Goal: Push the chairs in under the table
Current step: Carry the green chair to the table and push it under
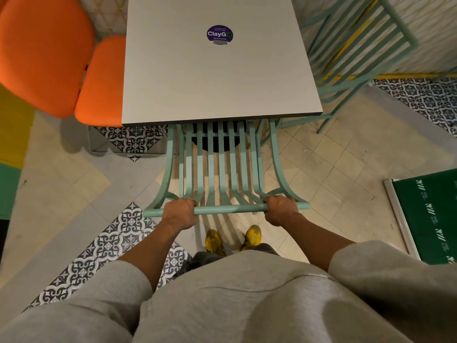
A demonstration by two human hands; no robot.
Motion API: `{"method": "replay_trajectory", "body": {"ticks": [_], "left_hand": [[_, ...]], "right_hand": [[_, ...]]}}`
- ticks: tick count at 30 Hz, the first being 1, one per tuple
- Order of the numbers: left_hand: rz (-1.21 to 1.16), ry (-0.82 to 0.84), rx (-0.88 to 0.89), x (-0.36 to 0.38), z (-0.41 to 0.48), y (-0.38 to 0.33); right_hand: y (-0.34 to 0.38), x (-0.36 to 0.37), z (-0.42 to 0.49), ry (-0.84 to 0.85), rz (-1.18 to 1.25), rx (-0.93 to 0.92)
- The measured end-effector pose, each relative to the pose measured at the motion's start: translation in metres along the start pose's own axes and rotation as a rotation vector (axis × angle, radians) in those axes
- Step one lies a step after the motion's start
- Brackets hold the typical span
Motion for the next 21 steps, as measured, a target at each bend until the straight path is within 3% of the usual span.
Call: {"method": "replay_trajectory", "body": {"ticks": [13, 21], "left_hand": [[-0.052, 0.051, -0.045, -0.011, -0.006, -0.017], [-0.019, 0.092, 0.033, -0.055, -0.008, -0.112]], "right_hand": [[-0.015, -0.013, -0.012, -0.057, 0.080, -0.057], [-0.089, -0.040, -0.024, -0.133, 0.135, -0.084]]}}
Point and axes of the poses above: each hand's wrist, its own z-axis towards the middle knuckle, its own x-axis out of the palm, y = z × x, the point moved 9 cm from there along z, towards the middle knuckle, and after that the axes turned 12 degrees about -y, right-handed, at the moved point
